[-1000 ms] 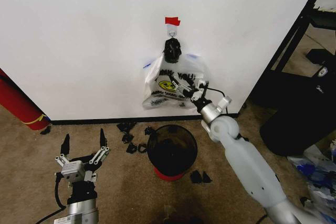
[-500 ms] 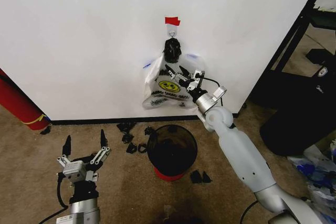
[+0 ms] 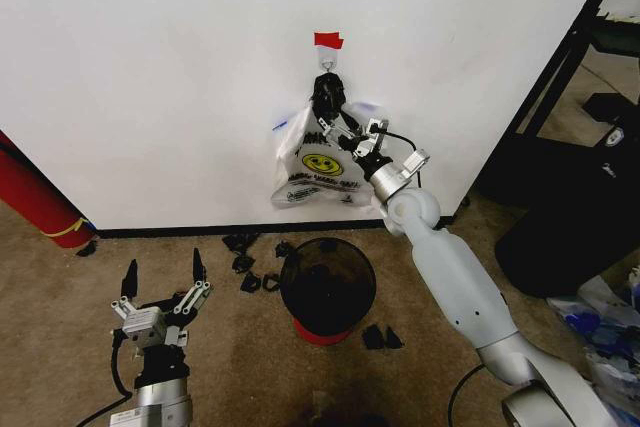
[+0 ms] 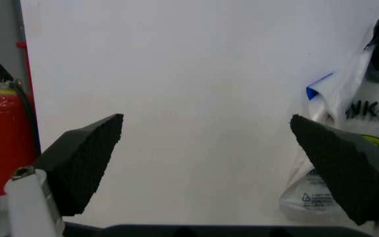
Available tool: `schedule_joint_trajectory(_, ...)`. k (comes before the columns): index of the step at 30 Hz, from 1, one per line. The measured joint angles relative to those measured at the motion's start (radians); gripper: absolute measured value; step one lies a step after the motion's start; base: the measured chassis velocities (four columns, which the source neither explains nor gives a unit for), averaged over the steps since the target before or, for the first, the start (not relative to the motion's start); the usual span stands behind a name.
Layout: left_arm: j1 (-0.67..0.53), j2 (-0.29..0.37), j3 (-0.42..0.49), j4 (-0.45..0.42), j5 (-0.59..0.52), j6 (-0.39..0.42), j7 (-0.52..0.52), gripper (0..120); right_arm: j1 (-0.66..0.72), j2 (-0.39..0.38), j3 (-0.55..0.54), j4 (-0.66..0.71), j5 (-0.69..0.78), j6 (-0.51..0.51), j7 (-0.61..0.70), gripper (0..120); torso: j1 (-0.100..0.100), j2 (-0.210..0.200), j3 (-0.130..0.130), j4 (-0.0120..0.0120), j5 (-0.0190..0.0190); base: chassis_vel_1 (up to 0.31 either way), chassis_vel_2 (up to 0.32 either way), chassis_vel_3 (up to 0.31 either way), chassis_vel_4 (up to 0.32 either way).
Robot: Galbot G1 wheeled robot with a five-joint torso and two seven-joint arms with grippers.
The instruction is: Pick up the garbage bag from the wall and place it over the trash bin.
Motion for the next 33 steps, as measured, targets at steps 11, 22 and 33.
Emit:
schedule_joint_trajectory(11, -0.002, -0.009, 0.005, 0.003, 0.0, -0.004, 0.0, 100, 0.023, 0.001, -0.014, -0.012, -0.006, 0.002, -0.002, 100, 0.0, 0.0, 0.0, 0.0, 0.0, 0.0, 0.0, 0.0, 0.0)
schedule_joint_trajectory(22, -0.005, -0.017, 0.008, 0.011, 0.0, -0.009, 0.0, 100, 0.029, -0.016, -0.04, -0.024, -0.047, 0.01, -0.026, 100, 0.0, 0.0, 0.0, 0.0, 0.0, 0.0, 0.0, 0.0, 0.0)
schedule_joint_trajectory(33, -0.004, -0.019, 0.013, 0.012, 0.0, -0.015, 0.0, 100, 0.061, -0.035, -0.052, -0.042, -0.071, 0.015, -0.015, 70, 0.0, 0.0, 0.0, 0.0, 0.0, 0.0, 0.0, 0.0, 0.0)
